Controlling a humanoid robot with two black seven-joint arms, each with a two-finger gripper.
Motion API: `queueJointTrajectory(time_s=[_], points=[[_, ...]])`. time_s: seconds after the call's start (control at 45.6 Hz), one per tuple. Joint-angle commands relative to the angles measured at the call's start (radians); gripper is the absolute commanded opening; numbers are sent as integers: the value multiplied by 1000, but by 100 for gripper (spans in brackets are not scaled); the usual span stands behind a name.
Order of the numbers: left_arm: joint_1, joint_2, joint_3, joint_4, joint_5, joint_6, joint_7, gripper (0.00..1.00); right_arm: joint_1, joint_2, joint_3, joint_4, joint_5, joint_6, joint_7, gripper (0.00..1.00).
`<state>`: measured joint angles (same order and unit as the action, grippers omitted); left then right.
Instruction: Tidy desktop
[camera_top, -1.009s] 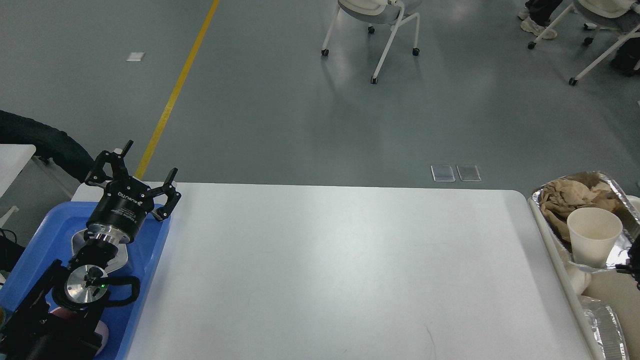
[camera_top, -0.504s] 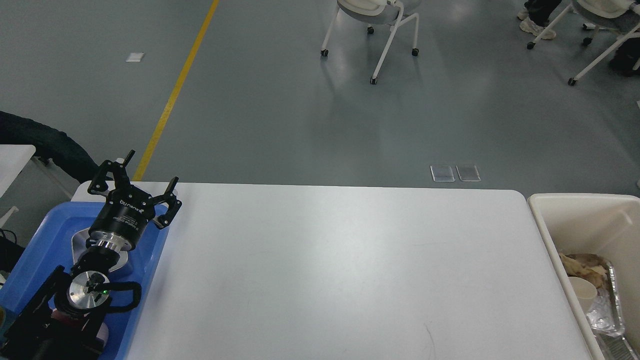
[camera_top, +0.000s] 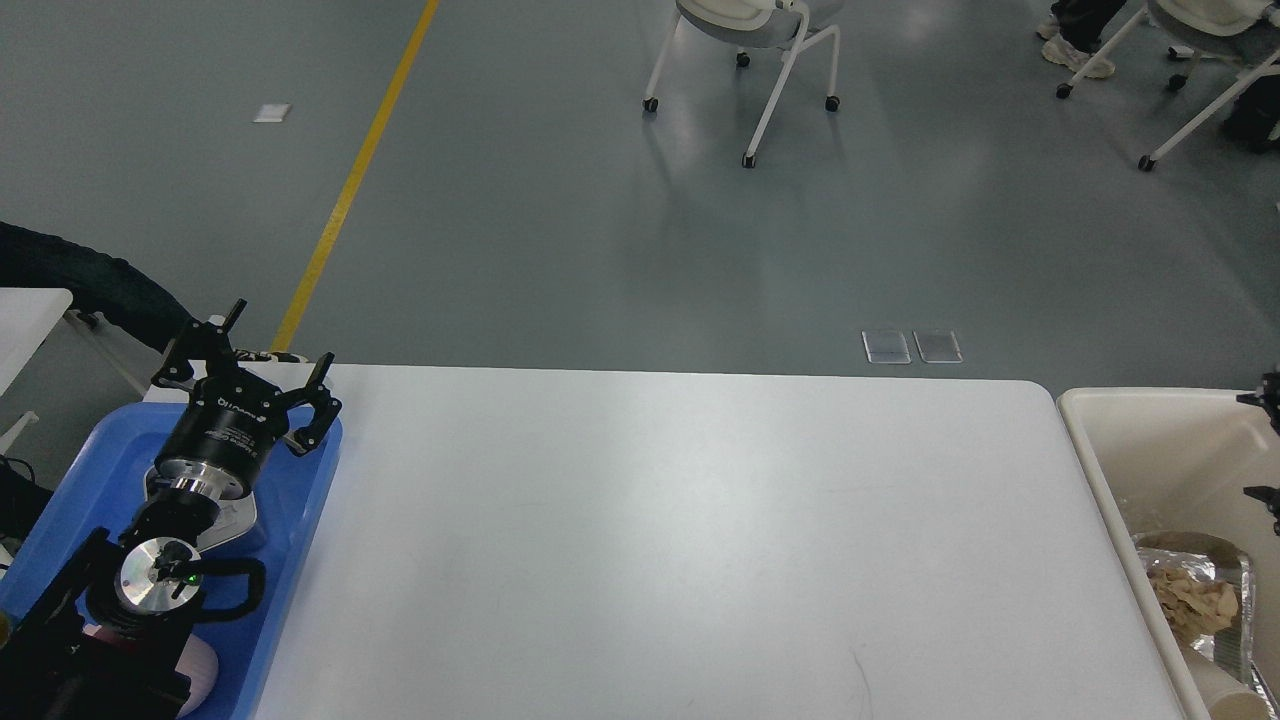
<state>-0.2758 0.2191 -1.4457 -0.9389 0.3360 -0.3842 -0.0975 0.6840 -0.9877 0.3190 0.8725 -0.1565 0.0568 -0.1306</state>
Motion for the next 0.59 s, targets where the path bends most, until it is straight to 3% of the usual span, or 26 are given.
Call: queueJointTrajectory(time_s=[0.0, 0.11, 0.175, 0.395, 0.57], points=[[1, 6, -12, 0, 0, 2, 1, 97, 6, 105, 2, -38, -305, -90, 203, 100], [1, 9, -13, -1, 0, 2, 1, 97, 11, 239, 46, -55, -285, -187, 194, 100], [3, 17, -13, -1, 0, 2, 1, 97, 9, 288, 158, -62, -191, -180, 178, 100], [9, 19, -16, -1, 0, 2, -1, 97, -76, 460, 592, -66, 345, -8, 132, 100], [32, 13, -57, -5, -2, -10, -1, 97, -103, 558, 670, -44, 410, 72, 129, 100]])
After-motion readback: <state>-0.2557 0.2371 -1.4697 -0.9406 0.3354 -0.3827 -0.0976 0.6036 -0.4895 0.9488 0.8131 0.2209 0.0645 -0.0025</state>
